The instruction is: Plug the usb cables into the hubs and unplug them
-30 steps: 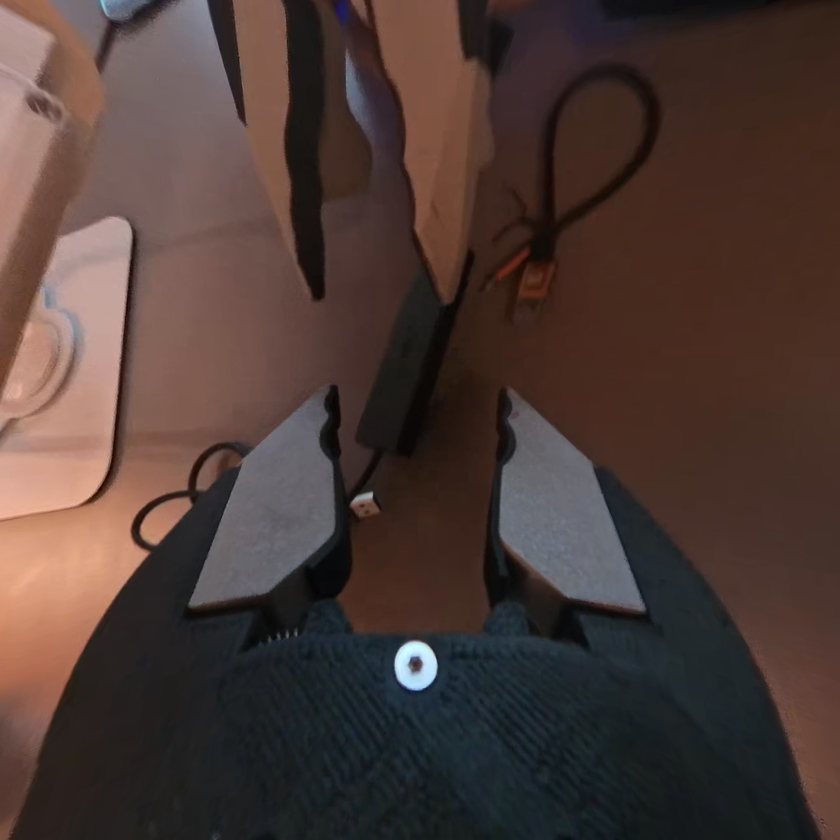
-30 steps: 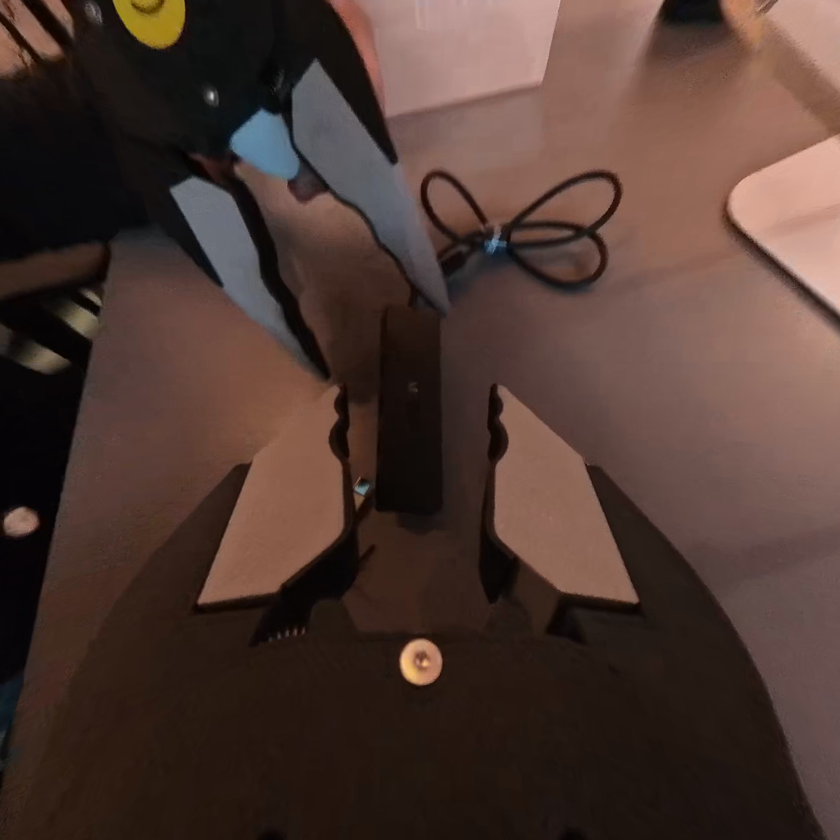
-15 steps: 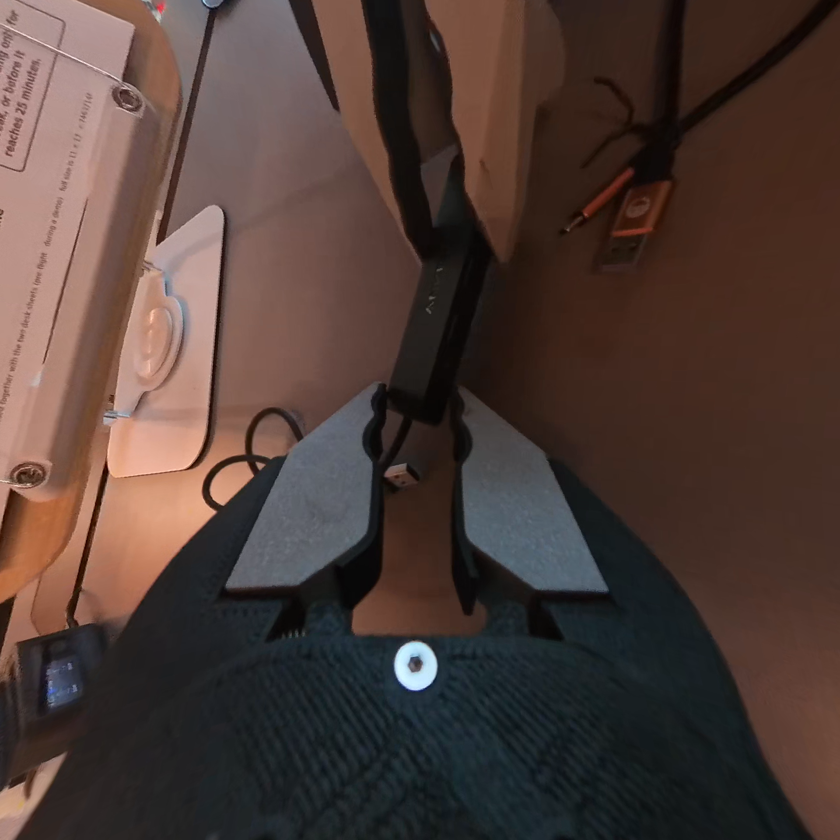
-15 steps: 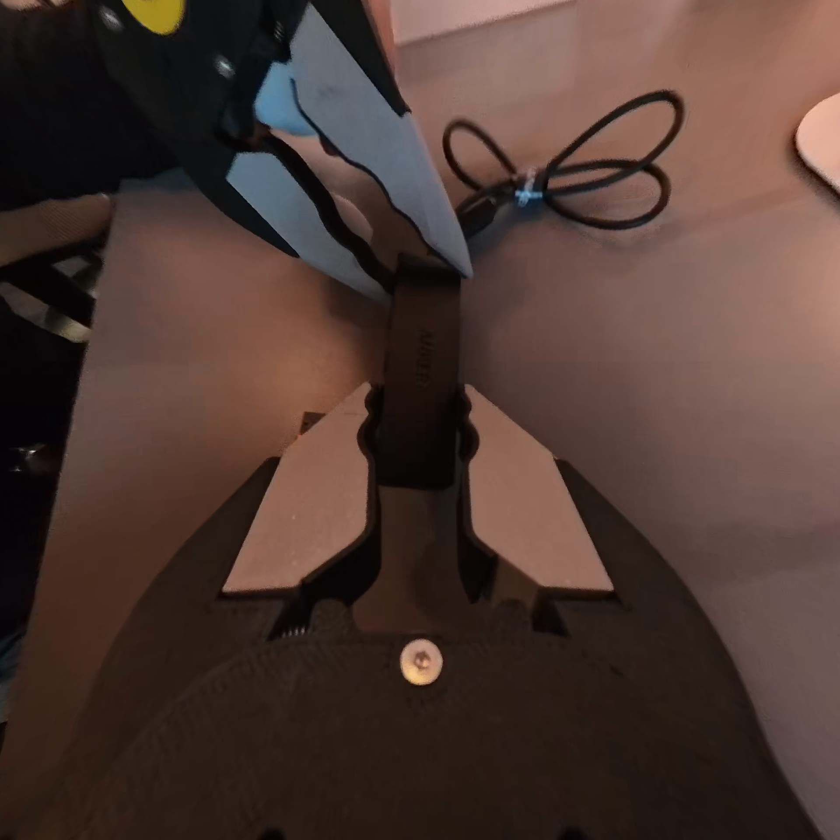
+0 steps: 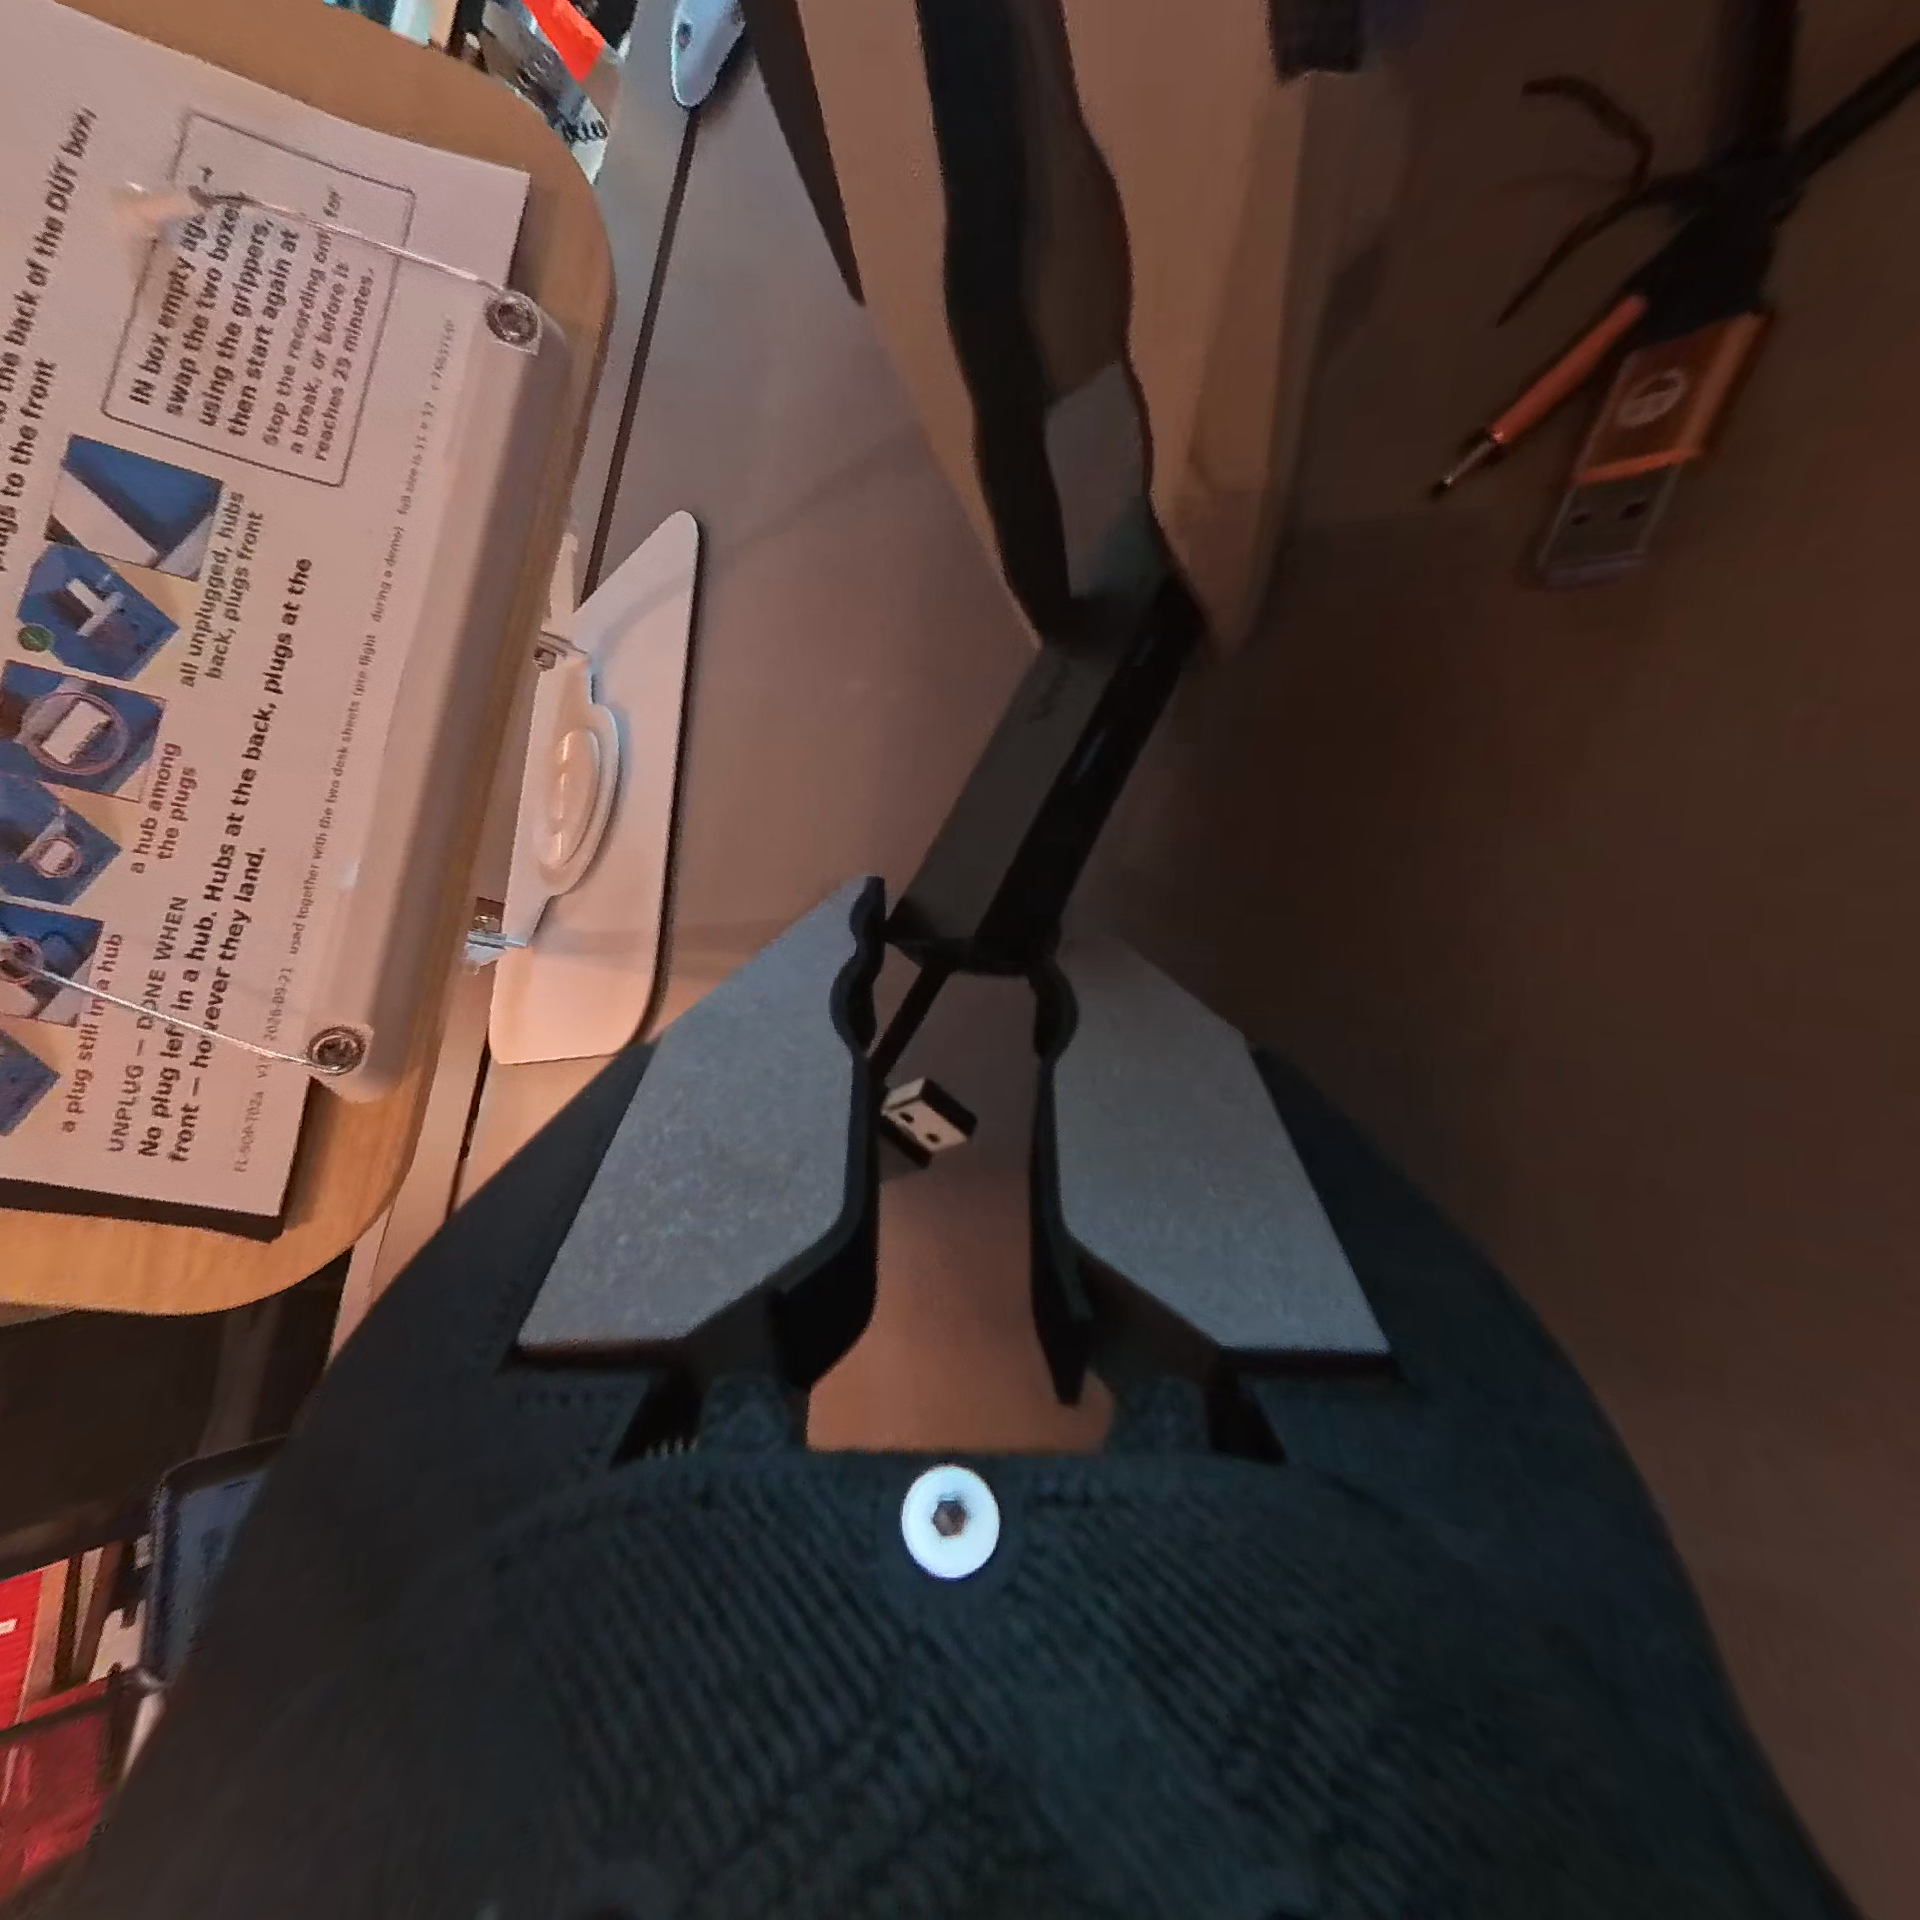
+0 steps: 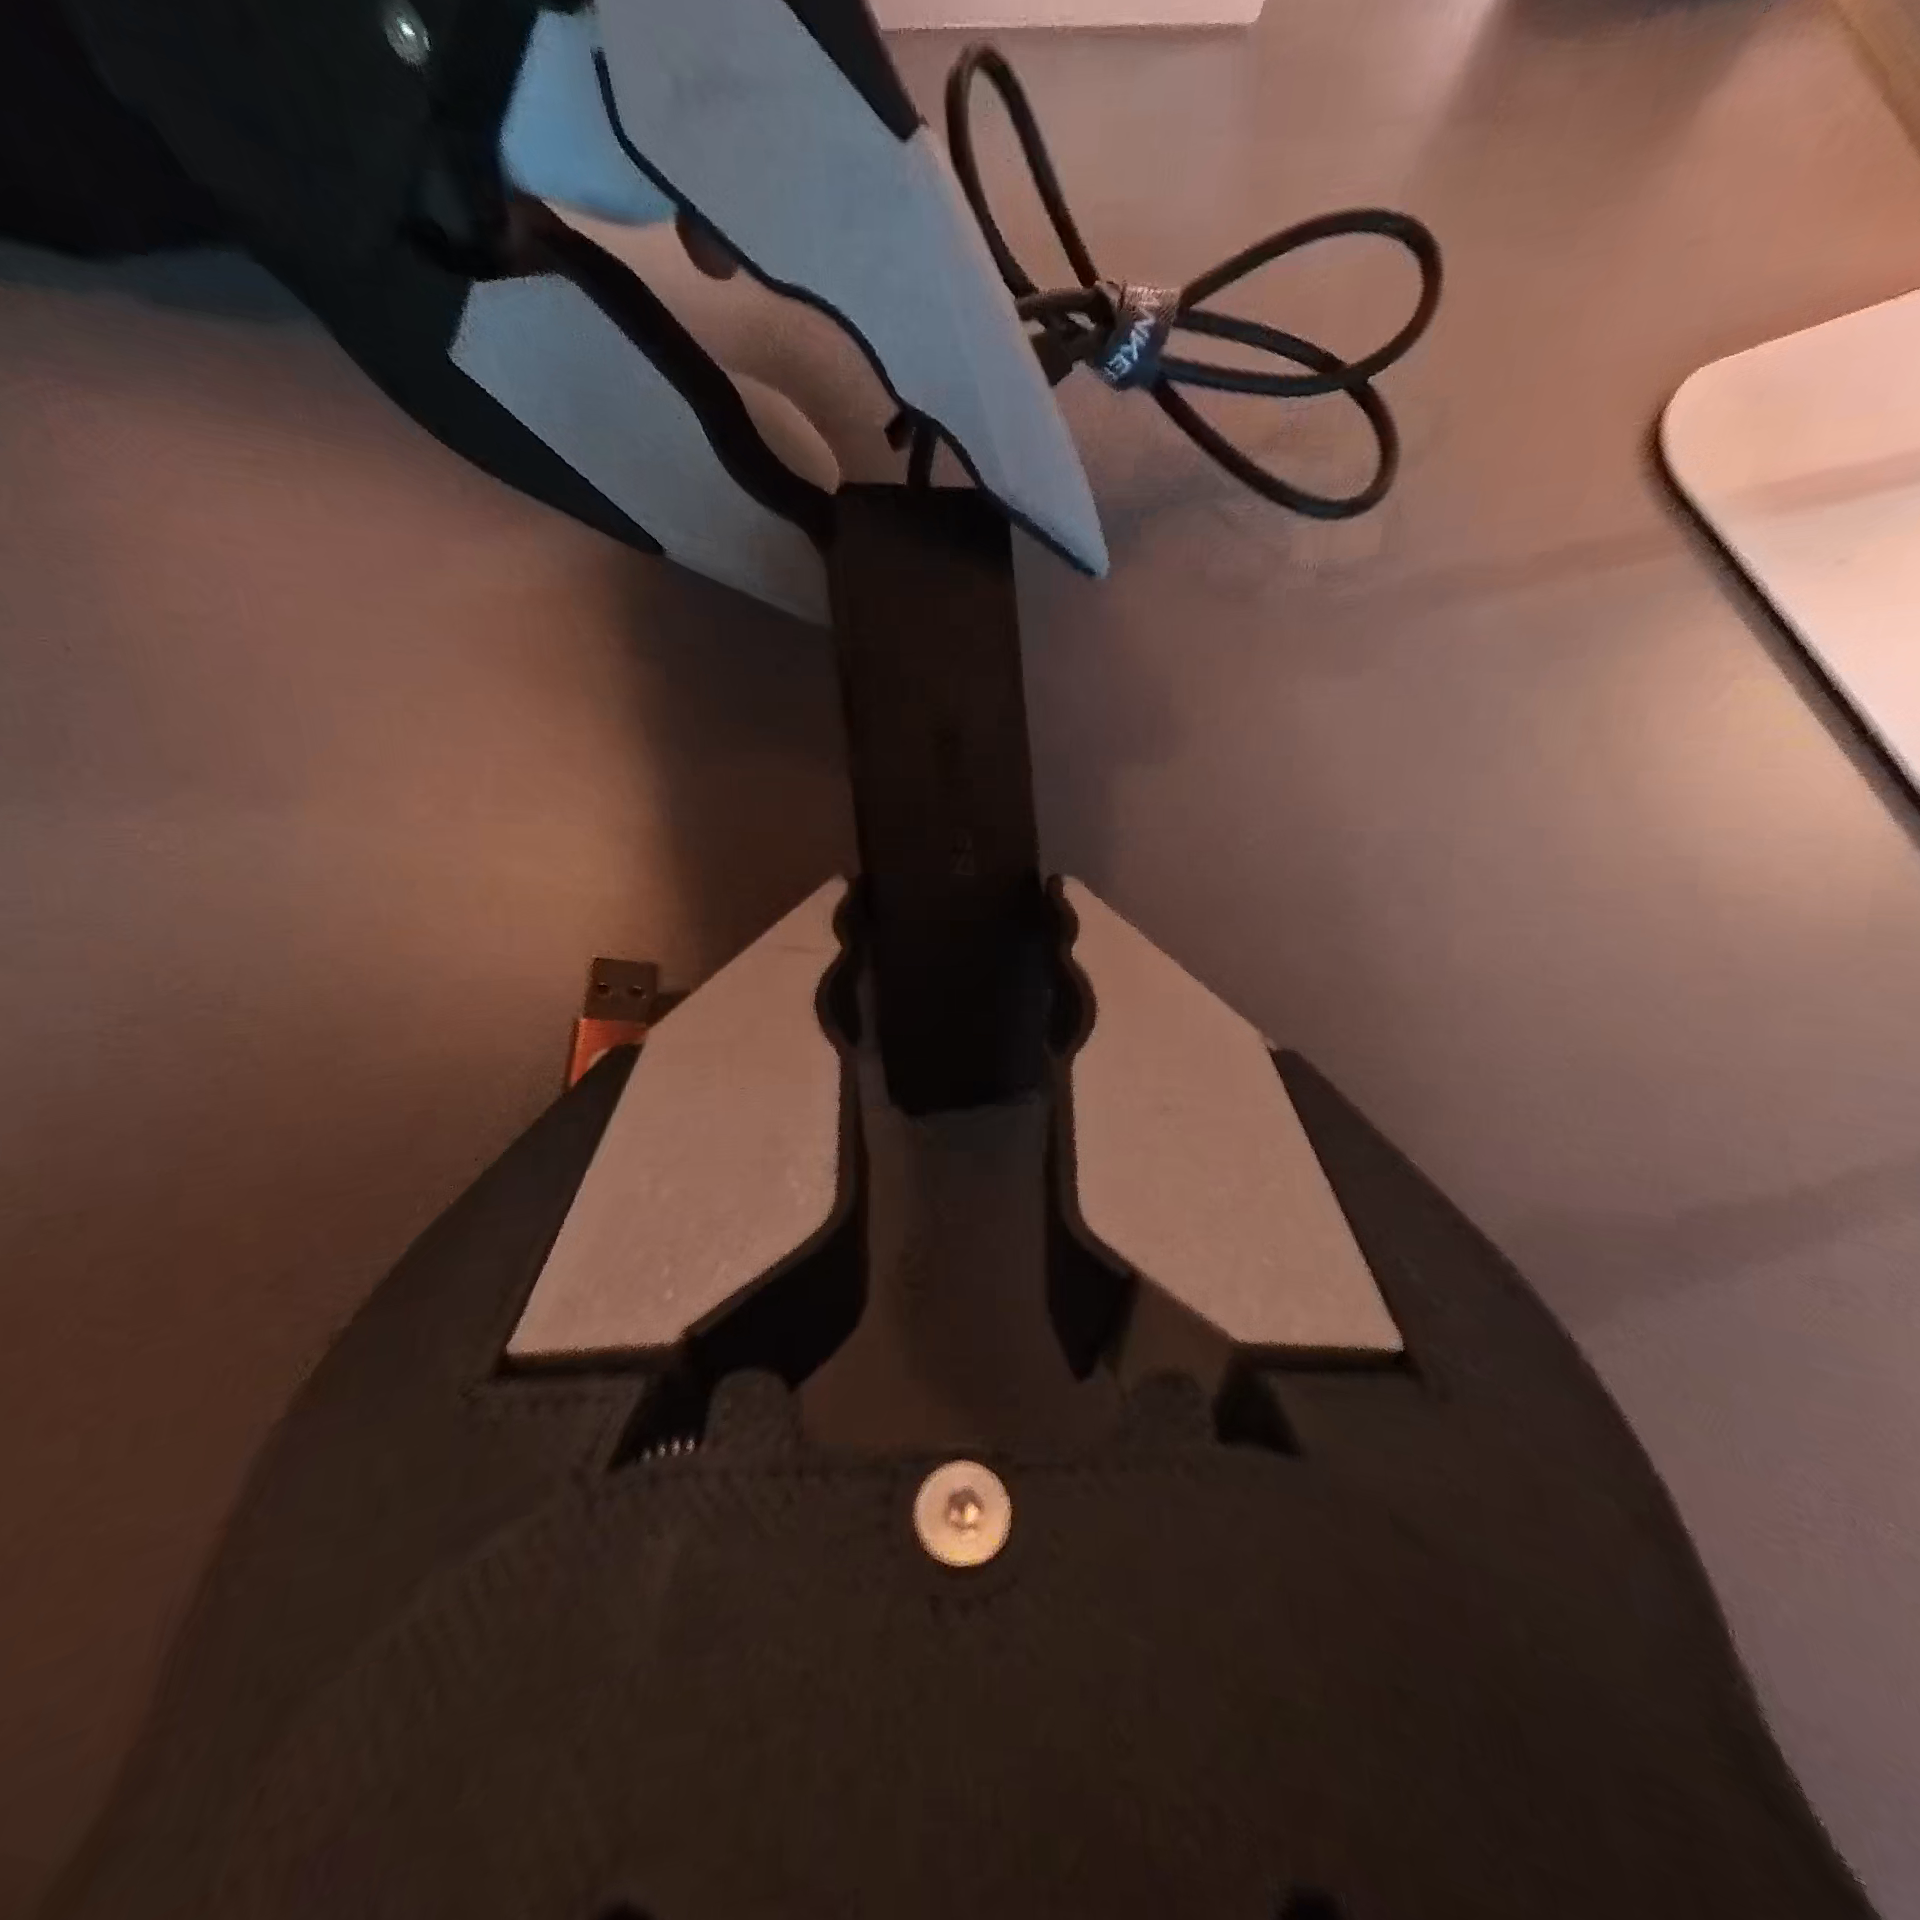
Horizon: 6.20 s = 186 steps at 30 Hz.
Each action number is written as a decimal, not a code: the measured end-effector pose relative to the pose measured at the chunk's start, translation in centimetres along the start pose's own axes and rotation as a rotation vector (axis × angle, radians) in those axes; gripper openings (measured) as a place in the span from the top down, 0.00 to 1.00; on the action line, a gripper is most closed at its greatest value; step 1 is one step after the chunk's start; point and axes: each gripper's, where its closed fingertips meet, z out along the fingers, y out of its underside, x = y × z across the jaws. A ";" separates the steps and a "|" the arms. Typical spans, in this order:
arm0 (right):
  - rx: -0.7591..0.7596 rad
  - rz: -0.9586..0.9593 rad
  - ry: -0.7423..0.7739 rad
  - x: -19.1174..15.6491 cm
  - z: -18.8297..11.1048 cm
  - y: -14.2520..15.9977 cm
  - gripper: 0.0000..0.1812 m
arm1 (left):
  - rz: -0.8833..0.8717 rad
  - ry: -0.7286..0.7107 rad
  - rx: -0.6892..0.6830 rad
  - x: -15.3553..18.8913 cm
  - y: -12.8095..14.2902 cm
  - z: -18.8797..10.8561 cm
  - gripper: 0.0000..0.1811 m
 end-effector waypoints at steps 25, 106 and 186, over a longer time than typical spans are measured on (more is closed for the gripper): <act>-0.037 0.035 0.097 1.9 -0.4 0.8 0.79 | 0.075 -0.029 0.049 0.3 -1.4 -0.8 0.85; -0.157 -0.261 -0.125 -7.3 -2.2 1.8 0.86 | 0.324 -0.391 -0.147 -5.0 0.8 -2.1 0.95; 0.210 -0.019 0.031 -1.0 -4.9 -3.1 0.94 | 0.384 -0.406 -0.013 -2.9 -3.7 -2.7 0.95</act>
